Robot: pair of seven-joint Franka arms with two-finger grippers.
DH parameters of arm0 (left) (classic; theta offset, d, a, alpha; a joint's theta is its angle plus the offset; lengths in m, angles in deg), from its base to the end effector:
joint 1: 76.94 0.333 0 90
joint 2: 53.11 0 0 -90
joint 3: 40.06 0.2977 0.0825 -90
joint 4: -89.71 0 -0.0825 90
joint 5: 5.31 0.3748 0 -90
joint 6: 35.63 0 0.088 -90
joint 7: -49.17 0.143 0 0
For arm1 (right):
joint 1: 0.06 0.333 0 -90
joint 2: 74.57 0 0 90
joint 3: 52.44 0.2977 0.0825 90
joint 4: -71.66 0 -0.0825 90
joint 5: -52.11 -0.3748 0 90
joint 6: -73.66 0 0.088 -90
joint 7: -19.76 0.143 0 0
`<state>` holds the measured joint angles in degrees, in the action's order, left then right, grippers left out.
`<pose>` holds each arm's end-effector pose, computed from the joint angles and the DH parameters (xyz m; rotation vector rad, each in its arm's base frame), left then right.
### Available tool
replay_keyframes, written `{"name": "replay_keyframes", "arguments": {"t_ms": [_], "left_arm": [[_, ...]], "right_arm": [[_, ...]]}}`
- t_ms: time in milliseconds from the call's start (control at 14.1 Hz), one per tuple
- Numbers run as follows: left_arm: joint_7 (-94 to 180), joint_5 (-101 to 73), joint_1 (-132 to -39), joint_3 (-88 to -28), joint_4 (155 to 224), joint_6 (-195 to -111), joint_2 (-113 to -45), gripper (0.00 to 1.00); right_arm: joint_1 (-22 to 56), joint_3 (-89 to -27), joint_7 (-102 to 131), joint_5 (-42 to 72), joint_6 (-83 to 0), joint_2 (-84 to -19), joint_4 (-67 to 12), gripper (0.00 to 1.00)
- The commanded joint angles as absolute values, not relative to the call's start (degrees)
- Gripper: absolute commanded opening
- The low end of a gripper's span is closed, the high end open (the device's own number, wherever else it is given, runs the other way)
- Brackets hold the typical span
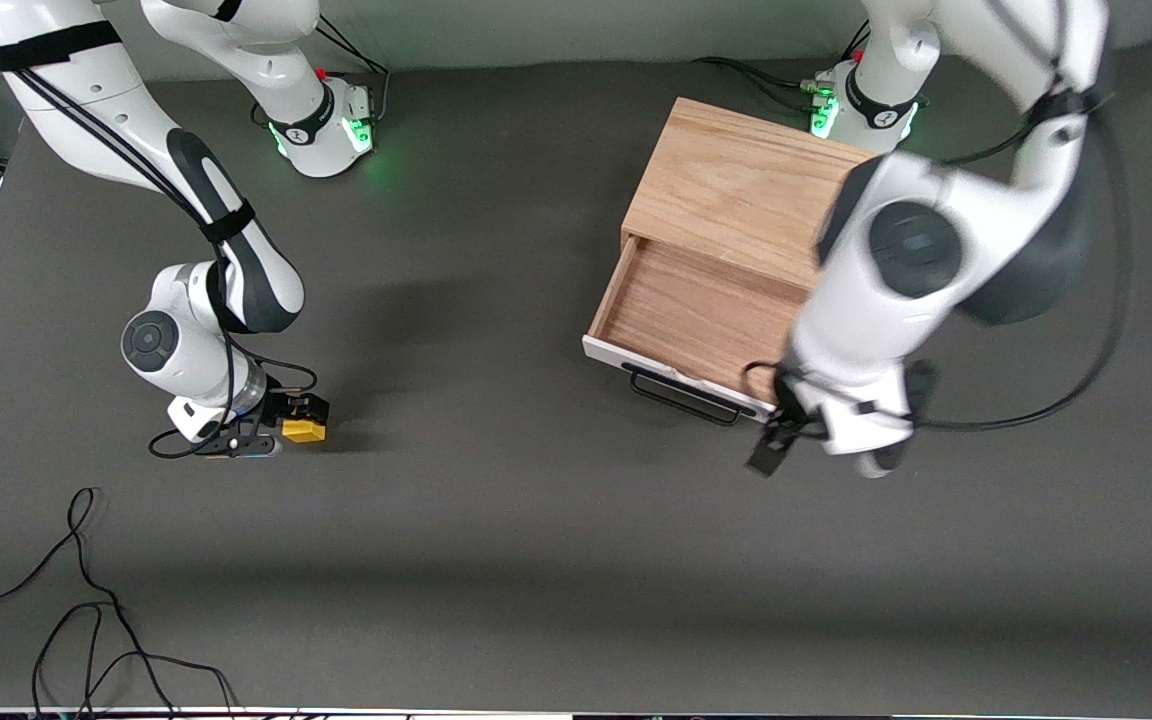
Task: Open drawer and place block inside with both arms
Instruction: 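Grasp the yellow cube with the right gripper while the left gripper withdraws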
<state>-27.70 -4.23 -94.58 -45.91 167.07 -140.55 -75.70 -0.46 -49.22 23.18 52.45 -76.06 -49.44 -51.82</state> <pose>0.6228 -0.2572 0.4589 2.7300 1.3818 0.0630 0.5569 0.0289 0.1496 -3.1196 0.0170 -0.0295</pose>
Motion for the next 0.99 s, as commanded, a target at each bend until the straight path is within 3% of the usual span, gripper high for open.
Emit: {"name": "replay_keyframes", "arguments": {"t_ms": [0, 212, 354, 496, 920], "left_arm": [[-14.1, -7.9, -89.8, -46.3, 169.0, -132.3, -70.2, 1.0], [-0.6, -8.4, -84.3, -46.1, 169.8, -124.4, -66.0, 1.0], [8.1, -8.5, -80.6, -46.0, 170.9, -121.3, -63.6, 1.0], [15.6, -8.4, -77.8, -46.0, 172.8, -119.7, -61.1, 1.0], [40.2, -6.1, -74.5, -45.9, 178.3, -119.4, -55.2, 1.0]], "right_arm": [[-0.3, -49.3, 22.2, 52.3, -76.8, -49.2, -51.4, 0.66], [-0.2, -49.2, 22.1, 52.4, -76.4, -49.6, -51.4, 0.33], [0.1, -49.2, 22.4, 52.4, -75.8, -50.6, -51.3, 0.19], [0.2, -48.8, 22.6, 52.4, -73.4, -52.4, -50.6, 0.13], [2.8, -48.4, 23.0, 54.3, -51.1, -60.4, -39.8, 0.13]]}}
